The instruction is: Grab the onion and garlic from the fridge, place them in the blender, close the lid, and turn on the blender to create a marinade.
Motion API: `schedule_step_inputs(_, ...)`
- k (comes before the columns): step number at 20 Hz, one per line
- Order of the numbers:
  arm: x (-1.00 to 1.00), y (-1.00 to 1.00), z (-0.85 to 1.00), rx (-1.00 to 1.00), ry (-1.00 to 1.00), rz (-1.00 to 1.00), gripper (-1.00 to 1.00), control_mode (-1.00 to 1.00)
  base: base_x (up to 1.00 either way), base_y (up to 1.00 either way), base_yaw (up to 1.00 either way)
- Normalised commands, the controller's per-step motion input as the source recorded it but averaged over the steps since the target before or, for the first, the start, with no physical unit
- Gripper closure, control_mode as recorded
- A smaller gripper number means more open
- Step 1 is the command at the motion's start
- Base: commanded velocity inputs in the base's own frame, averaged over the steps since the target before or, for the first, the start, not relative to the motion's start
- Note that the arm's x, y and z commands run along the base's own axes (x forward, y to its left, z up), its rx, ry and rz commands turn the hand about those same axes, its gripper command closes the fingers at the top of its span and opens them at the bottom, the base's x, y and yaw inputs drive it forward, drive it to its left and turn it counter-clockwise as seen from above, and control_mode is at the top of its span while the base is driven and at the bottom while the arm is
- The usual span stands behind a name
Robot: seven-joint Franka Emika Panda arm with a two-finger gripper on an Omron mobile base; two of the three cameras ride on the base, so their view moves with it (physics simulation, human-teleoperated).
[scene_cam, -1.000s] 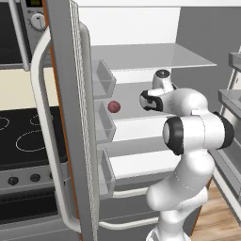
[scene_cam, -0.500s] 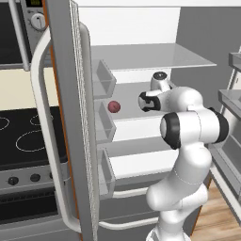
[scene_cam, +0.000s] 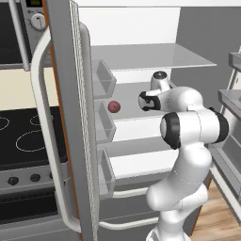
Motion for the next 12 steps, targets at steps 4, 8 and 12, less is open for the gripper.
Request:
schedule_step_inputs(4, -0.57, 0.00, 0.00, 0.00, -0.04, 0.00, 1.00, -1.00, 0.00, 0.00, 0.00)
schedule_step_inputs(8, -0.97, 0.06, 0.01, 0.00, -0.14, 0.02, 1.00, -1.00, 0.00, 0.00, 0.00)
schedule_step_inputs(12, -1.00, 0.05, 0.13, 0.00, -0.24, 0.01, 1.00, -1.00, 0.00, 0.00, 0.00)
